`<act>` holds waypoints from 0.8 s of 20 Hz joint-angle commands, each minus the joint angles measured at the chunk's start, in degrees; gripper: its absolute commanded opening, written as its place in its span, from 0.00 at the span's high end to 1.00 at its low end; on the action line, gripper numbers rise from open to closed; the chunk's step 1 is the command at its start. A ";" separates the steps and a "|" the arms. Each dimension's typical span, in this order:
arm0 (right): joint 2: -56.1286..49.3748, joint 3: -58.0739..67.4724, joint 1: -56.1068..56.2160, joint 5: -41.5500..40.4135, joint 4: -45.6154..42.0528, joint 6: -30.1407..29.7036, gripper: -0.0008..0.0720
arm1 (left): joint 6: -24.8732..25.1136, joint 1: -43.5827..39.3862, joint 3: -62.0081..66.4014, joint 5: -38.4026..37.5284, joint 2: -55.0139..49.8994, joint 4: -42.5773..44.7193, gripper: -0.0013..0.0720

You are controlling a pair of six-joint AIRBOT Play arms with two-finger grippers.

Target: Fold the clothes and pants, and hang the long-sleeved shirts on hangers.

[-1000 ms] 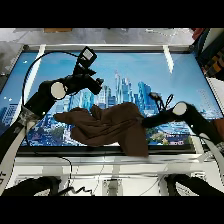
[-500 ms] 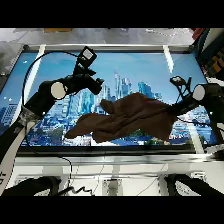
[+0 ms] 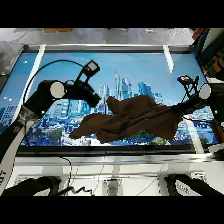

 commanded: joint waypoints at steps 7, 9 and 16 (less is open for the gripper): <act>0.00 0.07 -0.11 -0.87 2.27 0.02 0.97 | -4.52 5.40 -15.72 -13.16 -1.53 -14.62 0.35; 0.00 0.07 -0.11 -0.76 2.47 0.02 0.97 | -4.57 5.25 -19.19 -12.68 -1.53 -17.09 0.35; 0.00 0.07 -0.09 -0.83 2.47 0.02 0.97 | -8.02 5.20 -22.51 -12.59 -3.50 -19.45 0.78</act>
